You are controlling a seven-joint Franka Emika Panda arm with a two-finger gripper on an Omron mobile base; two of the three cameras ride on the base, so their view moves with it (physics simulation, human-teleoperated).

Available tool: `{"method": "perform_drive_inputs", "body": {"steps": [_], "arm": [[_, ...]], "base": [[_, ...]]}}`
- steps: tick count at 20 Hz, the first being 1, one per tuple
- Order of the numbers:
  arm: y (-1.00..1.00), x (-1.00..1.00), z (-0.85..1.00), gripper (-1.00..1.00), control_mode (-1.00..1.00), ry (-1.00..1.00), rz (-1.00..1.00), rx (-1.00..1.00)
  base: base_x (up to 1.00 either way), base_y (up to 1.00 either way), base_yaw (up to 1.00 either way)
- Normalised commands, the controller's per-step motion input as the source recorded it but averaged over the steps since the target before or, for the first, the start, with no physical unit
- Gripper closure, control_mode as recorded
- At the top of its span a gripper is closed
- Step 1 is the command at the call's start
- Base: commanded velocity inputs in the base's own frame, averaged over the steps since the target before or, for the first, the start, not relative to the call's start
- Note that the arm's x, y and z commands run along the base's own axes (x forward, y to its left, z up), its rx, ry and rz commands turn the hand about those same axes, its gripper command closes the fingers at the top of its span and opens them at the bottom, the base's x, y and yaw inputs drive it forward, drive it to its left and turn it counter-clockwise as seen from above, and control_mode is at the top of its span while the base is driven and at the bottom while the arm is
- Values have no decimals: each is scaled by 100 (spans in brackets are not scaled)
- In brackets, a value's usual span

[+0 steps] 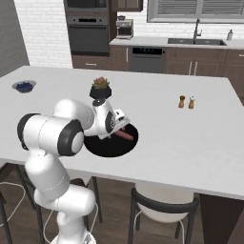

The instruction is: Place one bun and one sausage from the bowl on each plate.

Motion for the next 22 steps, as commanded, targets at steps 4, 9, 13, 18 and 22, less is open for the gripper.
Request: {"method": "perform_drive_inputs", "body": {"steps": [4,9,13,18,22], "arm": [[-2,0,-13,-100,-100,13,2,-7],[0,0,-48,-100,-100,2,5,-3],[0,4,-34,-100,-100,-7,10,0],[0,19,-7,-100,-100,-1,7,0],[0,34,0,-100,-100,0,3,0]], "base": [[0,0,0],[0,0,0],[0,0,0],[0,0,0],[0,0,0]]}}
